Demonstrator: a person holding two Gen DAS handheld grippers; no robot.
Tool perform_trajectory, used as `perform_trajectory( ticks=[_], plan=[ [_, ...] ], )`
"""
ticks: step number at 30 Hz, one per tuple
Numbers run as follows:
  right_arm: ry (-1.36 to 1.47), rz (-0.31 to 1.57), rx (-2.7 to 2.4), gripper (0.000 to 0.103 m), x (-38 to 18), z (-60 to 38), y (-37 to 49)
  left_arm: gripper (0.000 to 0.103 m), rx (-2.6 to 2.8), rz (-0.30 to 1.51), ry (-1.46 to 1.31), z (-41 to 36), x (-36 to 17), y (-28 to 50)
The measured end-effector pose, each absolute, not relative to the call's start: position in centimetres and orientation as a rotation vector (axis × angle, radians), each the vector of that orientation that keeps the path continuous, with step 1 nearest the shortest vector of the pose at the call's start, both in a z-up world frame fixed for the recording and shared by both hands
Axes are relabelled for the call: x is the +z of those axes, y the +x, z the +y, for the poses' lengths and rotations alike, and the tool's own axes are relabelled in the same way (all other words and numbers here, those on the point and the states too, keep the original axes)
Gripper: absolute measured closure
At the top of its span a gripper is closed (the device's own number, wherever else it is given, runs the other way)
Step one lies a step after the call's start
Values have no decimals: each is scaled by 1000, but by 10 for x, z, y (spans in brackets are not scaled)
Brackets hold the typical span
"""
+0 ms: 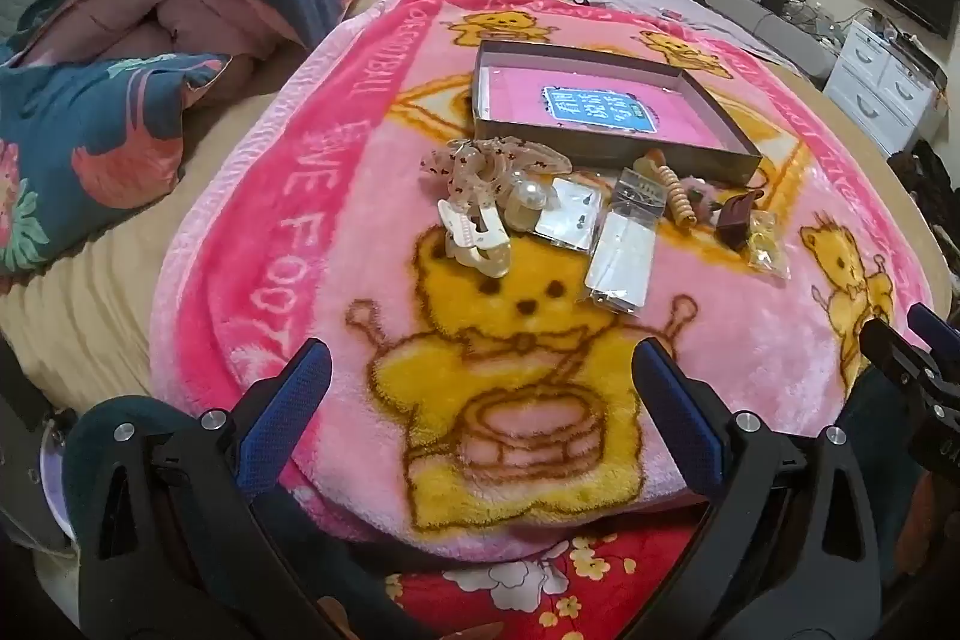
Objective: Organize jewelry
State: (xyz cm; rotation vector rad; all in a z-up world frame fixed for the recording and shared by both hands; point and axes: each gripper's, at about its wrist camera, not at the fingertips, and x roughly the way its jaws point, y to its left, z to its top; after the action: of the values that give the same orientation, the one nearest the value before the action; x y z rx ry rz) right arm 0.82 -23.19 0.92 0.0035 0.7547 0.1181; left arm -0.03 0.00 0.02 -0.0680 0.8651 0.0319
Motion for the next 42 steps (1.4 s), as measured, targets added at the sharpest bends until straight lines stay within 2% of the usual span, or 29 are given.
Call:
perform_trajectory(
  ticks=[42],
  plan=[
    [23,751,127,4,16,-233,-1,9,41,840,-61,2,13,-5]
  ],
)
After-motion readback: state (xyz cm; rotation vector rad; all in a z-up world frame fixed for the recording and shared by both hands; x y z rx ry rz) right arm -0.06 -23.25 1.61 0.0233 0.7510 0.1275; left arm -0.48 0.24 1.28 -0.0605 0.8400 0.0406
